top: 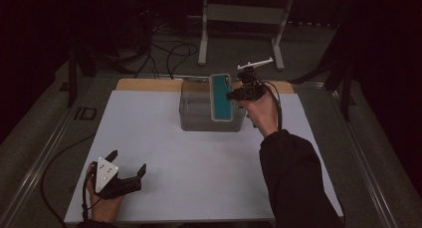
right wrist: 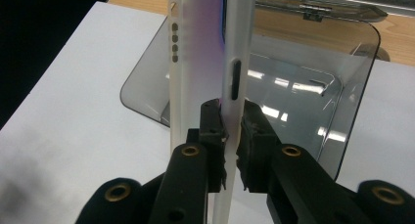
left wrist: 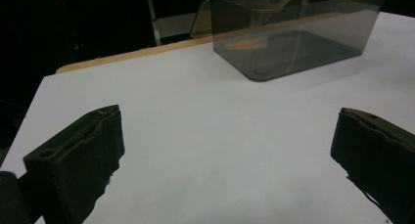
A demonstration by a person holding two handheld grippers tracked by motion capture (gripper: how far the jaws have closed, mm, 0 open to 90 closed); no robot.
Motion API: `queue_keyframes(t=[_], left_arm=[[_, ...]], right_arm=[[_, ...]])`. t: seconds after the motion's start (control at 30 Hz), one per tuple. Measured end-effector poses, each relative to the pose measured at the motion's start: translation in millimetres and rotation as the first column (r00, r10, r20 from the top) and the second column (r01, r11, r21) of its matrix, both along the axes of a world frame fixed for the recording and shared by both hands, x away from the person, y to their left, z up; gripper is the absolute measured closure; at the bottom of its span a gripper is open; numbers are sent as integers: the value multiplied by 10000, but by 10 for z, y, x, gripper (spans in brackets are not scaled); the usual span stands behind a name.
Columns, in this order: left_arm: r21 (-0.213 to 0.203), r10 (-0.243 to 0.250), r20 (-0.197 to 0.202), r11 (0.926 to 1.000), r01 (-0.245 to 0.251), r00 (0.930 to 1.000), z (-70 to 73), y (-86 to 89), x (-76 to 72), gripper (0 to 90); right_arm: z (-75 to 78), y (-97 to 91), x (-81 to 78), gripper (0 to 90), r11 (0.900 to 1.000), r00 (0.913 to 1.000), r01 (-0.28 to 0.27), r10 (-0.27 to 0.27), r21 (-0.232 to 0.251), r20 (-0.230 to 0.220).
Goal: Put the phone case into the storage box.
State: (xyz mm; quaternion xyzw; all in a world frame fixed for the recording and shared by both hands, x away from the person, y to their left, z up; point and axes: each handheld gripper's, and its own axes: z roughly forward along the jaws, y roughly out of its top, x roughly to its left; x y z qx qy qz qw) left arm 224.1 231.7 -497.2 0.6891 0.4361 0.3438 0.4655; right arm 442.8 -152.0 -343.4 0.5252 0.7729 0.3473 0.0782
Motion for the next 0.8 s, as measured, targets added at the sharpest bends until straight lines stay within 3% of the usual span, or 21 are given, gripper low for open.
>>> queue_keyframes(t=[0.8], left_arm=[[-86, -7, 14, 10000, 7, 10000, 2, 3, -1, 3]], right_arm=[[-68, -56, 189, 826, 9936, 9949, 1013, -1012, -494, 38]])
